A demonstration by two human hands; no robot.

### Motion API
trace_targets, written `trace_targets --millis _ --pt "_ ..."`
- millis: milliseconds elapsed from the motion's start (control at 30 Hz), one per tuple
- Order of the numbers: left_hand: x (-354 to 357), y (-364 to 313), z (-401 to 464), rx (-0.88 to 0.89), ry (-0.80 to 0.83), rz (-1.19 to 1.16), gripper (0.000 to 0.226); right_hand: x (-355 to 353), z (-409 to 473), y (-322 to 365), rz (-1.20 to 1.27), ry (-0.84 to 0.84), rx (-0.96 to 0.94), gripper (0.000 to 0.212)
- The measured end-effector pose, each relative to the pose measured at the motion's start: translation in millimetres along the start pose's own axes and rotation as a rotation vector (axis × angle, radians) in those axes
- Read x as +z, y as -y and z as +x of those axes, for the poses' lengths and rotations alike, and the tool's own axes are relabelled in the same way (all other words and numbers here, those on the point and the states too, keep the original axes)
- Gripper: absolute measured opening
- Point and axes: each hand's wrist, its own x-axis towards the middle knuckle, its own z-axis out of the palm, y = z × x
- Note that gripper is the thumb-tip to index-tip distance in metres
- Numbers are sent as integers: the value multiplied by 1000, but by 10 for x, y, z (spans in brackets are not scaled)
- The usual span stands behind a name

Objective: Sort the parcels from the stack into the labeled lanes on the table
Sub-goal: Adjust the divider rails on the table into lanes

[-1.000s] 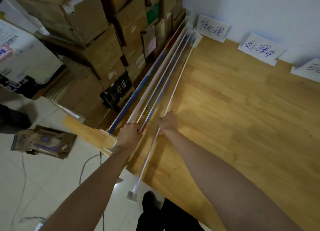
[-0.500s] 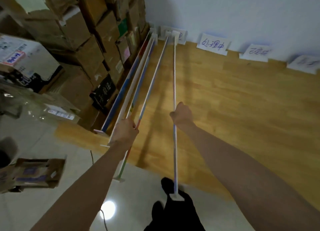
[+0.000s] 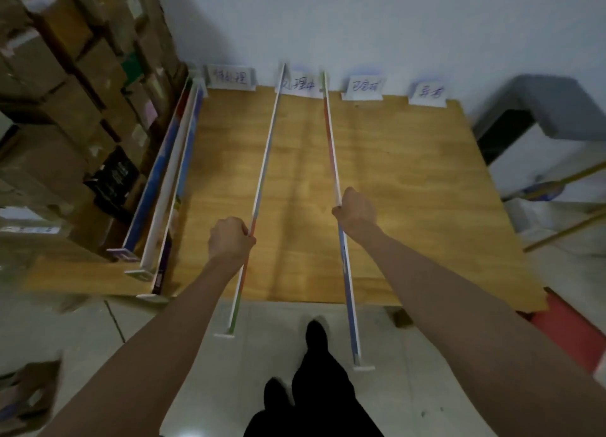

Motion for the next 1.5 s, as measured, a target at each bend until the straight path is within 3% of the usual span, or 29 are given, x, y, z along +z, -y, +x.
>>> trace_targets --millis 433,933,1167,1500 --pt "701 -1183 -255 74 56 1 9 -746 112 -1727 37 -86 179 25" --pt "2092 -3136 -369 44 59 -47 6 -1407 1186 -3768 4 -40 151 27" --pt "2502 -3686 -207 13 58 -63 7 -1484 1695 -4301 14 -9 175 26" --pt "2819 -4016 44 -22 62 -47 8 -1482 2269 -4526 16 7 179 29"
